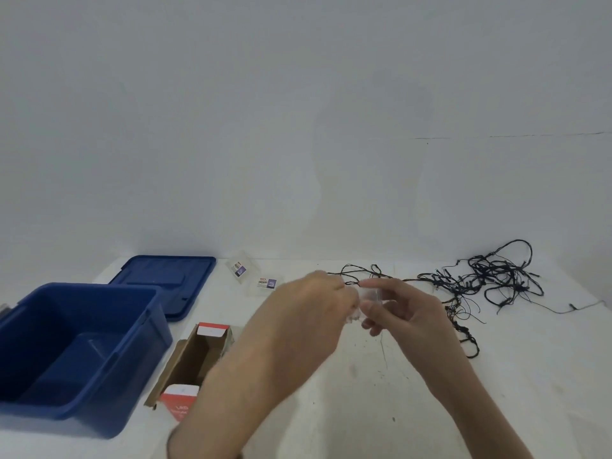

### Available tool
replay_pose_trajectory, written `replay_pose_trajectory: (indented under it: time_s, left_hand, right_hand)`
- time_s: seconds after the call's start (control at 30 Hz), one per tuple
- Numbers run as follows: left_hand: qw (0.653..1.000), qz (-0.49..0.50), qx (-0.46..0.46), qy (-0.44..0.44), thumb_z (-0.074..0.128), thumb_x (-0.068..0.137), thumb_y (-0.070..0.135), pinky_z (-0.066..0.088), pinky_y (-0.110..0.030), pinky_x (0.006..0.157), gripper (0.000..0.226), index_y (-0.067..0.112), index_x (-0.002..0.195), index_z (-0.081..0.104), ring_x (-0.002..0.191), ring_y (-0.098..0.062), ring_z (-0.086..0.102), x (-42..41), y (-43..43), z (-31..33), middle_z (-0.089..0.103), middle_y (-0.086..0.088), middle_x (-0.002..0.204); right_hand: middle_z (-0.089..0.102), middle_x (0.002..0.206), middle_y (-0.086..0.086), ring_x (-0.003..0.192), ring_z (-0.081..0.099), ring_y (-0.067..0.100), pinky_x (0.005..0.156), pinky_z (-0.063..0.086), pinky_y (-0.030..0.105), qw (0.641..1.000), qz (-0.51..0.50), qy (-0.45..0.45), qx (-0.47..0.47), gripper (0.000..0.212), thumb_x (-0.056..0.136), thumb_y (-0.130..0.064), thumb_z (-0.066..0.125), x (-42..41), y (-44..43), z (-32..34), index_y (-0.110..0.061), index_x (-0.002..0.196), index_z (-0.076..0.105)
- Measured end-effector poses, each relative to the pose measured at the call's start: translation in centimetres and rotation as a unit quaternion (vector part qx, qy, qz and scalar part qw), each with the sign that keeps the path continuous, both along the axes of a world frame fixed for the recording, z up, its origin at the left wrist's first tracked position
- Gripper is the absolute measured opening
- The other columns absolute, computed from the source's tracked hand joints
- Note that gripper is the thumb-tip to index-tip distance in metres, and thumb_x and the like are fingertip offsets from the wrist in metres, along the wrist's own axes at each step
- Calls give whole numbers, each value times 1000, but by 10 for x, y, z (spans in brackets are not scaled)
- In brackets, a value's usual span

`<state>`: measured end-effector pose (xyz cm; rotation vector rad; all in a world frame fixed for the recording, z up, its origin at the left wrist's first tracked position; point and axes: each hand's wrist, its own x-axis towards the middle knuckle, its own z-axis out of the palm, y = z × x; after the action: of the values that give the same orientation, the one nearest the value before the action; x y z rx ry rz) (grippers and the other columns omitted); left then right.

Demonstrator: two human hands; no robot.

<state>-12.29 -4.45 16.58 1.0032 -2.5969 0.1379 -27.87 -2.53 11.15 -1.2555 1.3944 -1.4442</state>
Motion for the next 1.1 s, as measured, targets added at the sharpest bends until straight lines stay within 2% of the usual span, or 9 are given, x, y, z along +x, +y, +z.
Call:
replay_pose_trajectory:
  time_s: [0.07, 0.13, 0.23, 0.37, 0.5, 0.67, 0.83, 0.93, 1.1]
  left_hand:
    - [999, -13, 24, 38, 54, 92, 21, 48, -31, 77, 13, 20, 97, 67, 89, -12, 52, 3, -14, 5, 60, 5, 89]
    - [996, -26, 64, 51, 45, 97, 28, 41, -27, 82, 24, 21, 106, 66, 92, -8, 48, 6, -34, 3, 61, 4, 97]
    - [982, -59, 138, 115, 57, 88, 27, 40, -11, 71, 20, 17, 92, 74, 72, 5, 50, 7, -47, -3, 67, 8, 81]
    - [897, -40, 367, 245, 69, 81, 9, 48, -9, 69, 14, 21, 82, 76, 72, 3, 65, 12, -48, -10, 72, 14, 74]
    - [847, -6, 422, 323, 61, 83, -7, 39, -3, 52, 26, 16, 78, 71, 49, 7, 55, 7, -39, -22, 65, 17, 53]
    - [781, 73, 392, 481, 59, 85, -4, 47, -14, 54, 24, 12, 71, 71, 52, -3, 57, -14, -19, -51, 67, 8, 58]
    - [650, 137, 458, 591, 58, 85, 0, 44, -21, 53, 23, 12, 75, 75, 61, -8, 56, -27, -9, -60, 68, 1, 67]
    - [590, 102, 528, 603, 54, 88, 11, 42, -26, 58, 26, 14, 74, 76, 71, -13, 57, -24, -10, -61, 71, -3, 79]
    - [643, 147, 492, 568, 63, 75, 43, 42, -24, 62, 38, 9, 84, 75, 72, -10, 57, -24, -20, -63, 72, -1, 82]
  right_hand:
    - [65, 68, 6, 57, 63, 17, 58, 49, 22, 998, 48, -24, 19, 22, 80, 2, 66, -3, 2, 2, -16, 93, 71]
    - [66, 70, 4, 60, 63, 19, 58, 49, 22, 992, 109, -49, 41, 22, 81, 3, 66, -7, 5, 4, -12, 95, 71]
    - [67, 72, 6, 63, 61, 22, 59, 48, 23, 978, 175, -101, 57, 24, 74, -2, 71, -16, 5, 4, -10, 96, 72]
    - [65, 77, 16, 61, 61, 25, 57, 50, 25, 946, 240, -209, 70, 45, 55, -16, 85, -23, 2, 0, -5, 96, 72]
    - [67, 80, 14, 60, 63, 23, 58, 54, 25, 921, 211, -321, 66, 58, 44, -23, 92, -20, -3, -1, -4, 95, 73]
    - [70, 83, 13, 64, 67, 22, 59, 56, 22, 916, 118, -381, 38, 30, 71, -7, 62, -5, -10, -5, 2, 99, 64]
    - [66, 84, 14, 65, 65, 23, 58, 54, 23, 945, 20, -328, 4, 36, 61, -17, 72, 8, -13, -14, -3, 94, 66]
    - [66, 78, 5, 62, 62, 18, 58, 49, 23, 972, -27, -232, -14, 22, 72, -11, 71, 9, -14, -18, -10, 94, 67]
    - [70, 78, 2, 66, 64, 8, 59, 48, 17, 995, -39, -90, -33, 19, 75, -12, 76, 9, -16, -23, -13, 88, 63]
